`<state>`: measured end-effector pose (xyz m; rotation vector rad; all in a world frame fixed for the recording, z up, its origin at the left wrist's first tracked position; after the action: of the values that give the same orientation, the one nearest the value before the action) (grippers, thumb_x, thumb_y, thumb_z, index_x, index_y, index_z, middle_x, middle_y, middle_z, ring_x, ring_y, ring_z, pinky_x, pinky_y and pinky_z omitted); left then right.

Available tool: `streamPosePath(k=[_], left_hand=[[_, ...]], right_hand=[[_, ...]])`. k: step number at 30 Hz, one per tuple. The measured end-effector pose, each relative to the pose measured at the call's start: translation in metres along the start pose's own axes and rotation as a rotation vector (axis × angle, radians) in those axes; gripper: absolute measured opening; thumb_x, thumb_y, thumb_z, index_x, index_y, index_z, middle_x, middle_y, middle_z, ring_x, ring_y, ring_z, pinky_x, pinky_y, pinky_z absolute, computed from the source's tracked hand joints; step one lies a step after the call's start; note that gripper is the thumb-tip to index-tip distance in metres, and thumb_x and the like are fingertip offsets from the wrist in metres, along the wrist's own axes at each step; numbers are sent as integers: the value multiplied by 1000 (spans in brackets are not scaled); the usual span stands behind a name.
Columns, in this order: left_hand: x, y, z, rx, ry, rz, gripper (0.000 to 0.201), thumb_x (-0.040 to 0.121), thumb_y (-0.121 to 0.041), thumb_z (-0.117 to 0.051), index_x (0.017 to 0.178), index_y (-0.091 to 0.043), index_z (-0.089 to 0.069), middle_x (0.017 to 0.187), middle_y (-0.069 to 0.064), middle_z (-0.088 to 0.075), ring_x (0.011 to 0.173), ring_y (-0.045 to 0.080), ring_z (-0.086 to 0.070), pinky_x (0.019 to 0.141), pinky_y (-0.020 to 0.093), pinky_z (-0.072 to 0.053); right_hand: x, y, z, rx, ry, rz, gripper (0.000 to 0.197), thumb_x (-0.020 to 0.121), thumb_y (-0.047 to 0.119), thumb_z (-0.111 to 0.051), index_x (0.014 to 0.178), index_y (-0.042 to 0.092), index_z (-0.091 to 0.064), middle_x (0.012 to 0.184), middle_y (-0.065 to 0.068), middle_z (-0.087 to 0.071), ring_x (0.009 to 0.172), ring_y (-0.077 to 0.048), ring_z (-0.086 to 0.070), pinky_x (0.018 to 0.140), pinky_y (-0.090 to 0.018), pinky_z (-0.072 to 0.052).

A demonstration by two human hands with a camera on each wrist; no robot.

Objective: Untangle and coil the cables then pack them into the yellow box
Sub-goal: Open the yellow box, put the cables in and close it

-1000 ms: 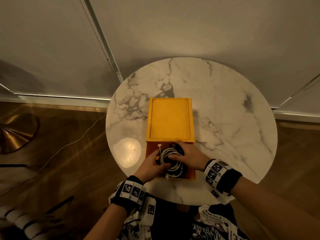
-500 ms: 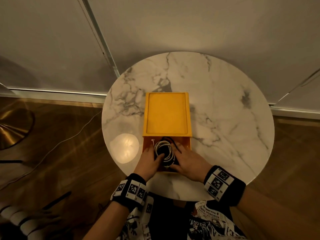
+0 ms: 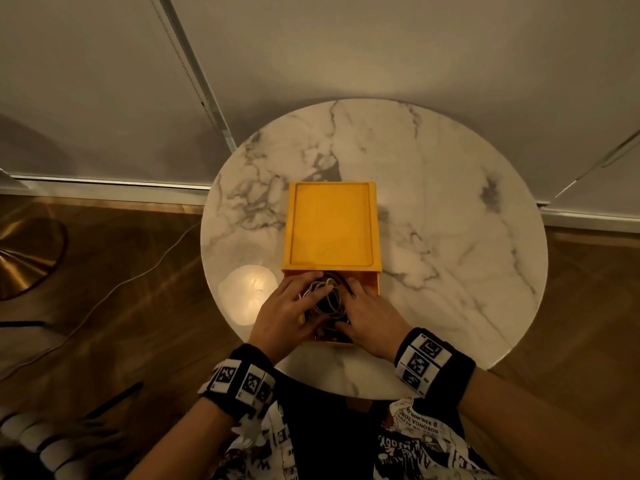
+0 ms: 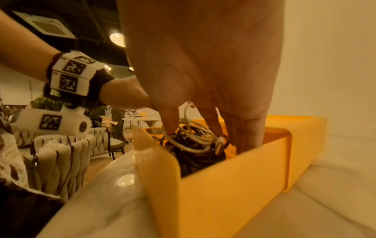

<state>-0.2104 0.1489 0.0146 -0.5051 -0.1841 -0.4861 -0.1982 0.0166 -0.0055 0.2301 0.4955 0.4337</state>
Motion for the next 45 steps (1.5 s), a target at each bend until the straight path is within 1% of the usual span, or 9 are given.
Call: streamPosePath(k=[7, 14, 19, 22, 28, 33, 37, 41, 45], left_hand=[[-16, 27, -20, -11, 240, -50, 37, 92, -46, -49, 116, -27, -69, 147, -4, -45, 139, 23, -35, 106, 41, -41], [3, 24, -25, -85, 184, 14, 25, 87, -45, -58, 96, -30, -76, 126, -1, -59, 112, 23, -51, 83, 42, -48], [44, 35, -1, -237, 164, 54, 39, 82, -50, -59, 95, -19, -77, 107, -2, -68, 100, 13, -58, 88, 37, -49], [79, 55, 10, -122, 108, 128, 43, 85, -49, -58, 118, -23, -66, 134, -1, -55, 124, 22, -47, 103, 45, -40], [102, 84, -38, 74, 539, 348, 80, 85, -64, -53, 151, -36, -19, 162, -4, 10, 145, 28, 22, 118, 52, -9], [99, 84, -39, 107, 583, 346, 79, 86, -66, -48, 151, -39, -13, 161, -7, 14, 144, 24, 26, 117, 51, -14], [99, 87, -41, 101, 584, 340, 78, 85, -68, -48, 150, -43, -12, 160, -12, 14, 144, 19, 26, 115, 51, -19], [99, 91, -45, 42, 595, 344, 75, 86, -69, -45, 150, -43, -15, 160, -12, 14, 143, 19, 28, 116, 51, -12], [102, 88, -36, -126, 584, 331, 69, 85, -68, -45, 145, -36, -36, 162, -7, 1, 146, 21, 20, 119, 52, -4]], right_hand=[[-6, 5, 1, -33, -14, 23, 73, 95, 44, -49, 151, 11, -15, 155, -12, -15, 138, -33, -27, 108, -43, -37], [-24, 18, -9, -75, 62, 135, 64, 102, 44, -30, 154, 22, 0, 161, -11, 11, 149, -29, 5, 120, -41, -11], [-19, 16, -24, -104, 82, 134, 82, 85, 63, -2, 153, 17, -9, 161, -14, 6, 149, -32, -1, 120, -46, -12], [-16, 17, -22, -145, 76, 128, 86, 81, 62, 6, 151, 18, -18, 161, -17, -5, 147, -35, -12, 119, -48, -15], [-2, 21, -2, -117, 54, 160, 50, 99, 41, -39, 141, 14, -40, 151, -20, -22, 131, -39, -36, 104, -49, -39], [15, 32, 4, -256, 66, 188, 58, 89, 37, -60, 136, 11, -38, 143, -19, -26, 116, -37, -45, 77, -42, -48], [33, 37, 4, -354, 14, 167, 44, 95, 18, -47, 136, 7, -36, 139, -21, -33, 106, -36, -49, 58, -35, -34], [37, 37, 8, -498, -6, 187, 41, 91, 15, -29, 119, 11, -58, 112, -13, -57, 82, -27, -57, 52, -34, -32], [33, 39, 11, -600, -45, 201, 24, 89, 26, -51, 102, 13, -67, 115, -12, -57, 94, -27, -55, 68, -36, -40]])
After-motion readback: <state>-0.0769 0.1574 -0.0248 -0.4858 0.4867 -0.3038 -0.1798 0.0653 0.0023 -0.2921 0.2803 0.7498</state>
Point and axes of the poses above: each hand's wrist, its own x-axis towards the middle knuckle, its own z-axis out of the back of the hand, y = z × x, the point moved 7 cm from there along x, towards the middle knuckle
